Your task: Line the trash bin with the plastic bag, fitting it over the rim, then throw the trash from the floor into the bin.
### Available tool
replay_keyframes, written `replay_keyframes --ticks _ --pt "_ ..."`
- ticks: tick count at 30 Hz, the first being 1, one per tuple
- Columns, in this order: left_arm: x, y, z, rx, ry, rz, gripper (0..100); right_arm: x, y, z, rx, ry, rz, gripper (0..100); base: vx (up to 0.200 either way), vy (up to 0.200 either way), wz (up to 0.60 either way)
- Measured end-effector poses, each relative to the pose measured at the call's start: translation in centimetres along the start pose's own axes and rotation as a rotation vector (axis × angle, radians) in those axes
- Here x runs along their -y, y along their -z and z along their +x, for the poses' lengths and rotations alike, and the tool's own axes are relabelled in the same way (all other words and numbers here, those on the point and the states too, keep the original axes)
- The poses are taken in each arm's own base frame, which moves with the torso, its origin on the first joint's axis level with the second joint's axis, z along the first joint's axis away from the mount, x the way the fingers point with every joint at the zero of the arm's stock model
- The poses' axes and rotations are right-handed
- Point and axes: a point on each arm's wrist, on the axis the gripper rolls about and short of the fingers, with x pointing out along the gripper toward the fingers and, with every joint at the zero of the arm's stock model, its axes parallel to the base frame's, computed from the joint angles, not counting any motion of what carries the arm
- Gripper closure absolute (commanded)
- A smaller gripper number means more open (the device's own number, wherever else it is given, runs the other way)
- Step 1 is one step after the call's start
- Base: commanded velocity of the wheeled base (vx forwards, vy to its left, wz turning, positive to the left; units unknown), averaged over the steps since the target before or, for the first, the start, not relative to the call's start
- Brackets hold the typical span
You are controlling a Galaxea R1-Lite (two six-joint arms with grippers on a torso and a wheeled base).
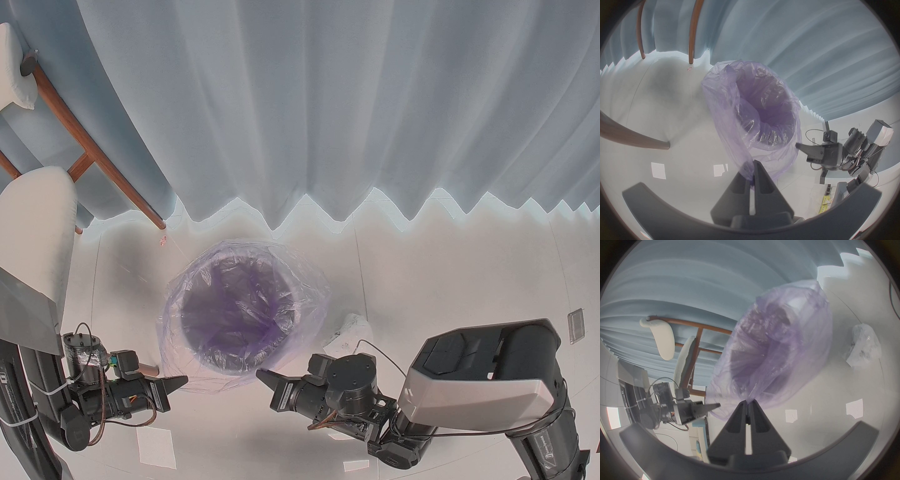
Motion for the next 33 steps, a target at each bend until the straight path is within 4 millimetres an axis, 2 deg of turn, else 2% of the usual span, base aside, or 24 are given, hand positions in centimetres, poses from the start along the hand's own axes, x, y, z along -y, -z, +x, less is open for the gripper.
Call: replay_keyframes --ticks 8,13,20,27,28,33 --pt "-0.7 0.7 0.4 -0.031 -0.038 -0.026 100 1.3 1.8 -0.2 -0.054 0.042 -0.034 100 0.000 0.000 0.00" --pt "-1.9 1.8 1.6 -0.080 -0.090 -0.059 100 2.8 2.7 0.4 -0.075 0.068 -0.146 100 0.000 0.000 0.00" --pt "-4.0 2.6 3.2 -0.100 -0.134 -0.105 100 5.2 2.2 1.7 -0.069 0.124 -0.155 100 0.000 0.000 0.00" --pt "-5.4 2.6 4.3 -0.083 -0.145 -0.187 100 5.9 1.1 2.9 -0.009 0.144 -0.151 100 0.000 0.000 0.00" --pt "-5.5 2.6 4.4 -0.082 -0.142 -0.194 100 5.9 1.1 3.0 -0.004 0.145 -0.152 0 0.000 0.000 0.00" --pt "-5.3 2.7 4.3 -0.089 -0.134 -0.196 100 6.1 1.1 3.2 0.010 0.154 -0.151 0 0.000 0.000 0.00"
